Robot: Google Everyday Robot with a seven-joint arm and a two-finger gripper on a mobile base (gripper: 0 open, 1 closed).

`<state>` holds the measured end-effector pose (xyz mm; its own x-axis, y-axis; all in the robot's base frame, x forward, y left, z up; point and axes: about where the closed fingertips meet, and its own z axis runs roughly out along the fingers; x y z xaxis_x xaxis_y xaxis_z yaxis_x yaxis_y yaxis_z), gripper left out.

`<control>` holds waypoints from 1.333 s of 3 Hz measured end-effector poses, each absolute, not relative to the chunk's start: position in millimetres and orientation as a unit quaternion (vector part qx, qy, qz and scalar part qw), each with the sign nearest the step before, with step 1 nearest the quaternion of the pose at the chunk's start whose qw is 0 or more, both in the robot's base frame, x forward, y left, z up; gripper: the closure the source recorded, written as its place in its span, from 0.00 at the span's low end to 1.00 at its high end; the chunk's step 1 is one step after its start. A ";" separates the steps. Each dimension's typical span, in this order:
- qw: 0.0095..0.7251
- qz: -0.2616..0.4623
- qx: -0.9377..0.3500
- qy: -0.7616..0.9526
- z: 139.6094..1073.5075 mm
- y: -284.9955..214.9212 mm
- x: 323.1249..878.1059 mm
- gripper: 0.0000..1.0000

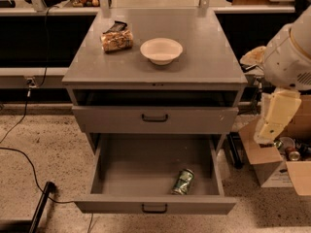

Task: Pick green can from middle drawer and place on counter

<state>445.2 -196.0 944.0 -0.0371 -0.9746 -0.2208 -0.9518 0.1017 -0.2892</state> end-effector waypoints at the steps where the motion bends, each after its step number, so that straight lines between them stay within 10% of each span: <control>1: 0.185 -0.039 -0.692 0.697 944.7 -194.6 445.6 0.00; 4: 0.095 0.040 -0.827 0.553 899.3 -171.3 427.3 0.00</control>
Offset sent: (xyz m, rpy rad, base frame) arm -0.0034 0.0168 -0.0549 -0.2382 0.1067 0.4476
